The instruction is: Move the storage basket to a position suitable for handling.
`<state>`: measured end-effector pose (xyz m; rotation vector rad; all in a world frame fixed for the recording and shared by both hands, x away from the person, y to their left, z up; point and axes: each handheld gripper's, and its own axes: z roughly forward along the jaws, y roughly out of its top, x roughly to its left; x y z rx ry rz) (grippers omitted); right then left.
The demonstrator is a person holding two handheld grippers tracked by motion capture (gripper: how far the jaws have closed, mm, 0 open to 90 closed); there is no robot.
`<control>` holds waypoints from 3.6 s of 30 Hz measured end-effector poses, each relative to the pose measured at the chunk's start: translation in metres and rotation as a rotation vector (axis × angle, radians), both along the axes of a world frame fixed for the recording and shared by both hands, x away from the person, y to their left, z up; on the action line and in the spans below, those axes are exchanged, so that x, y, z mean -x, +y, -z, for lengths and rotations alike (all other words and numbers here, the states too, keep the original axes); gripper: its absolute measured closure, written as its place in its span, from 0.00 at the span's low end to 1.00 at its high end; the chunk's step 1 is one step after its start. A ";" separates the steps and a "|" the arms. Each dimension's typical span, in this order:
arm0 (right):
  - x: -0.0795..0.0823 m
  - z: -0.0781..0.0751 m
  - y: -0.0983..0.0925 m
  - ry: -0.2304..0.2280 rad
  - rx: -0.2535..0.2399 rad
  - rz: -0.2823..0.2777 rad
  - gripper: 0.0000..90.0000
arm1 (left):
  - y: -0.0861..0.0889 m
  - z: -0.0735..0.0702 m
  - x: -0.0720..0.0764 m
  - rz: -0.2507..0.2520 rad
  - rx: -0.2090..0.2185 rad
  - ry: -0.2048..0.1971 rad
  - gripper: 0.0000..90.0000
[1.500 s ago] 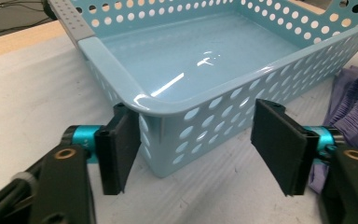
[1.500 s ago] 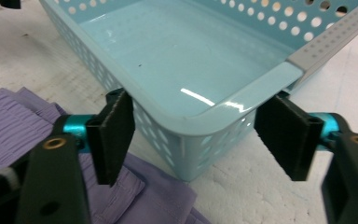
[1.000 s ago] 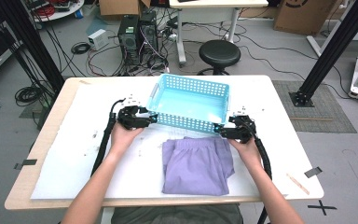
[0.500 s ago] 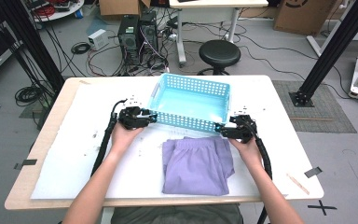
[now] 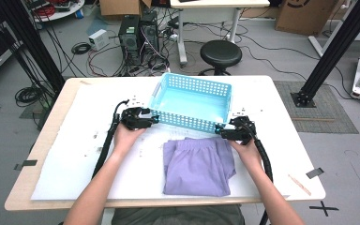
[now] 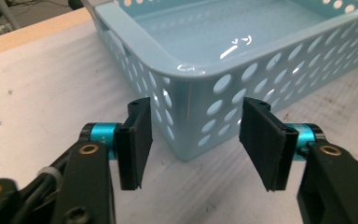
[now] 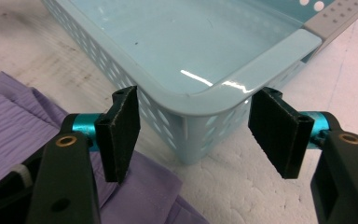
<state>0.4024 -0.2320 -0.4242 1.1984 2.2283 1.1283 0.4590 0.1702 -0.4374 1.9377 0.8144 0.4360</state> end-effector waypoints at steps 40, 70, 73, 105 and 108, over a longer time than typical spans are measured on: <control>-0.003 0.001 -0.014 -0.018 0.033 0.028 0.55 | -0.014 -0.008 0.030 -0.001 -0.048 -0.014 0.68; -0.004 0.003 -0.015 -0.032 0.029 0.037 0.55 | -0.017 -0.003 0.039 0.005 0.003 -0.001 0.49; -0.001 0.002 -0.018 -0.028 0.035 0.048 0.56 | -0.020 -0.005 0.043 0.019 -0.023 0.001 0.53; 0.023 0.003 -0.025 -0.044 0.036 0.045 0.59 | -0.026 -0.005 0.059 0.019 -0.031 -0.002 0.53; 0.024 0.003 -0.025 -0.047 0.040 0.048 0.59 | -0.026 -0.005 0.060 0.015 -0.033 -0.007 0.52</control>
